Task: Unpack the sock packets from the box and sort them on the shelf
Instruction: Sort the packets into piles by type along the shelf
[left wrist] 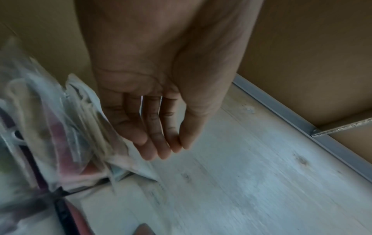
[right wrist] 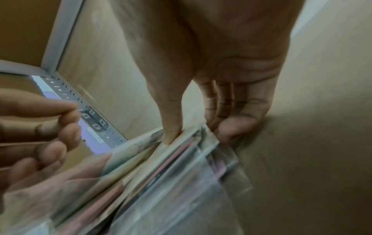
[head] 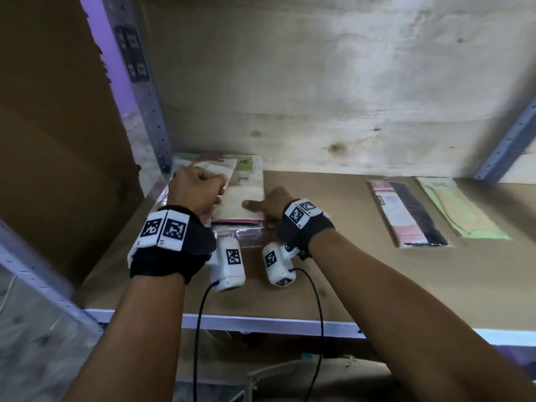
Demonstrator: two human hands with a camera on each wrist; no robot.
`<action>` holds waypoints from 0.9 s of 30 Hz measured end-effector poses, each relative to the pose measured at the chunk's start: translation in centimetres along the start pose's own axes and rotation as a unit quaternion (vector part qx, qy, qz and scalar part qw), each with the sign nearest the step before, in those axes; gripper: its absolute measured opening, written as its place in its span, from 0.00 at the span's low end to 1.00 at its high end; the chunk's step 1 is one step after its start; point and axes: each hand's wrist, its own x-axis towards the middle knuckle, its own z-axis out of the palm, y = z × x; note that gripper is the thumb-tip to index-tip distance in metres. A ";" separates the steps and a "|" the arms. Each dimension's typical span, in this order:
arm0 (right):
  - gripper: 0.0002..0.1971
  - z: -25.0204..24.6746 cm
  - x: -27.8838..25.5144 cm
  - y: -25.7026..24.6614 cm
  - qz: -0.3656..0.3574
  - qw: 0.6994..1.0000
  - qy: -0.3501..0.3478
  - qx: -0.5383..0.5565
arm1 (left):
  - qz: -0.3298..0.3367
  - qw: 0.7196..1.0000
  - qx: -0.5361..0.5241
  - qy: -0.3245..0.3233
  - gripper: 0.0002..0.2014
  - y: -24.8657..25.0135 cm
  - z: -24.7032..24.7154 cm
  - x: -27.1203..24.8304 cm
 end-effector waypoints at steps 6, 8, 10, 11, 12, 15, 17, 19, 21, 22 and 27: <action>0.16 -3.0 -3.8 1.0 -0.029 0.999 0.039 -0.002 | 0.023 0.999 0.013 -0.038 0.10 0.9 0.8 -1.2; 0.13 -4.7 -5.8 1.7 -0.027 0.997 0.026 0.061 | 0.027 0.998 -0.017 -0.050 0.09 1.6 1.5 -1.9; 0.08 -6.4 -8.2 2.6 -0.030 0.993 0.021 0.113 | 0.016 0.997 -0.049 -0.064 0.07 2.1 2.4 -2.8; 0.06 -7.3 -9.3 3.1 -0.036 0.991 0.026 0.129 | 0.004 0.996 -0.049 -0.079 0.05 2.2 2.9 -3.4; 0.05 -8.3 -10.7 3.7 -0.042 0.989 0.034 0.136 | -0.014 0.994 -0.050 -0.098 0.05 2.3 3.6 -4.3; 0.06 -11.0 -13.8 4.7 -0.074 0.985 0.071 0.140 | -0.089 0.975 -0.112 -0.171 0.11 2.5 5.6 -6.8; 0.05 -12.7 -15.5 4.8 -0.111 0.983 0.098 0.110 | -0.116 0.954 -0.167 -0.219 0.18 3.2 6.7 -8.2; 0.05 -14.0 -16.8 5.0 -0.166 0.978 0.122 0.032 | -0.118 0.926 -0.238 -0.267 0.23 3.9 7.3 -9.0; 0.06 -14.5 -17.7 5.2 -0.213 0.966 0.135 -0.054 | -0.129 0.891 -0.317 -0.297 0.25 4.4 7.6 -9.0; 0.07 -14.6 -18.1 5.4 -0.226 0.962 0.128 -0.081 | -0.140 0.878 -0.346 -0.298 0.28 4.7 8.0 -8.8; 0.21 -14.4 -18.8 7.9 -0.213 0.963 0.035 -0.159 | -0.150 0.891 -0.359 -0.235 0.11 4.5 10.4 -7.7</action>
